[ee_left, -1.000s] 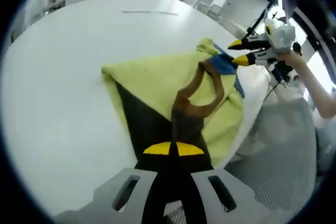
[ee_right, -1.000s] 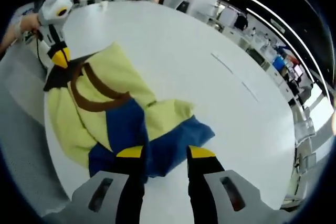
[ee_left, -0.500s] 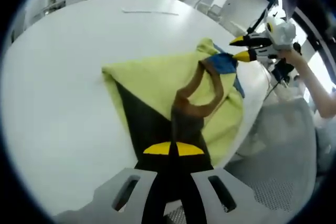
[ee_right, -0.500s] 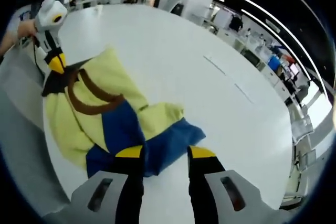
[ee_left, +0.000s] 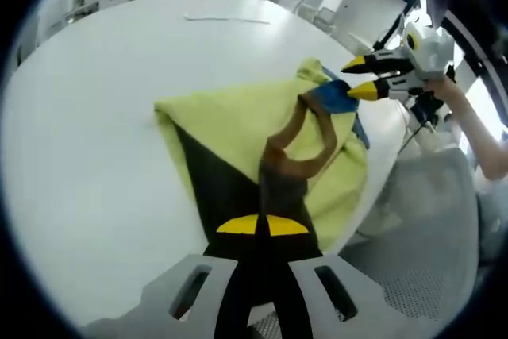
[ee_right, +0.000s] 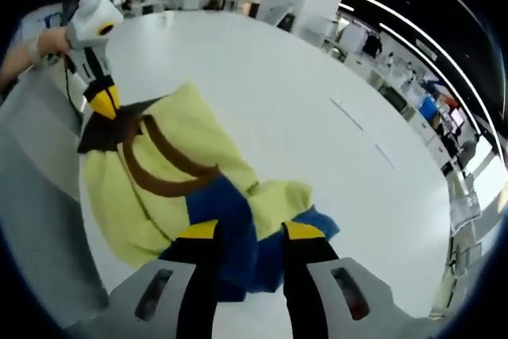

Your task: Fold the garment on the visible template until the final outline fits inside the template.

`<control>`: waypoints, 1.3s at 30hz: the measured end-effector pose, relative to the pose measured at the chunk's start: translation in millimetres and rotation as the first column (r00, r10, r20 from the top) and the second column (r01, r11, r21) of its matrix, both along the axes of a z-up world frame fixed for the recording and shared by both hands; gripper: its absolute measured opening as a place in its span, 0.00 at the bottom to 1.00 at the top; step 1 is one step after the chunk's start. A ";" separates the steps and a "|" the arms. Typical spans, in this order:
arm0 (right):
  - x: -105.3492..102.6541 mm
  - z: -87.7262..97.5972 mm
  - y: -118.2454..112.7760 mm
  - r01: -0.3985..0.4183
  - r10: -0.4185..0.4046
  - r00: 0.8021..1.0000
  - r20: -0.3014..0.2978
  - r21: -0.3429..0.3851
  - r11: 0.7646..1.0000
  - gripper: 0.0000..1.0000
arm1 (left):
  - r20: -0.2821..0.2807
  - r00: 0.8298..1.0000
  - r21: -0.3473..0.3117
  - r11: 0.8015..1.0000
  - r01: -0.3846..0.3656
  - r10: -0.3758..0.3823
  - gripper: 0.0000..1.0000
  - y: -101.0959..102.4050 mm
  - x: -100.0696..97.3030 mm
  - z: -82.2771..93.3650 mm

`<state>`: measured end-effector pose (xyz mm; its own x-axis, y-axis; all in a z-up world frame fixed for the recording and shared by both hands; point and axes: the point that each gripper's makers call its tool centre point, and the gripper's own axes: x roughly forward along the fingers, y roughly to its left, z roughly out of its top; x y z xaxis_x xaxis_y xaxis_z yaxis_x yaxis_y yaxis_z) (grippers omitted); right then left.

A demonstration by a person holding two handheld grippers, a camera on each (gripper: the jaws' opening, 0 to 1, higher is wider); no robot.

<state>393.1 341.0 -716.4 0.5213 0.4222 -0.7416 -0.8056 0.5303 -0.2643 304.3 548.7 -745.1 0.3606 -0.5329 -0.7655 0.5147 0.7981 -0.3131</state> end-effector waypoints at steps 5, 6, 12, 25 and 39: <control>-1.8 -10.1 -2.6 -0.003 0.001 0.999 -0.041 -0.033 0.999 0.21 | -0.001 1.000 -0.003 1.000 -0.001 0.001 0.00 0.2 -0.4 0.2; -3.0 -11.4 -2.3 0.014 -0.015 0.998 -0.067 -0.009 1.000 0.19 | -0.002 1.000 -0.003 1.000 -0.002 0.002 0.00 0.2 -0.4 0.1; 3.3 -13.3 -11.7 0.037 -0.039 0.997 -0.062 -0.029 0.999 0.17 | -0.006 1.000 -0.004 1.000 -0.004 0.004 0.00 0.1 -0.6 -0.1; -0.1 -14.6 -21.3 0.046 -0.050 0.995 -0.081 -0.055 0.997 0.04 | -0.006 1.000 -0.001 1.000 0.002 -0.002 0.00 0.1 -0.1 -0.4; -0.5 -11.1 -24.7 0.061 -0.063 0.993 -0.101 -0.022 0.998 0.02 | 0.004 1.000 -0.006 1.000 -0.007 0.007 0.00 0.9 0.8 1.3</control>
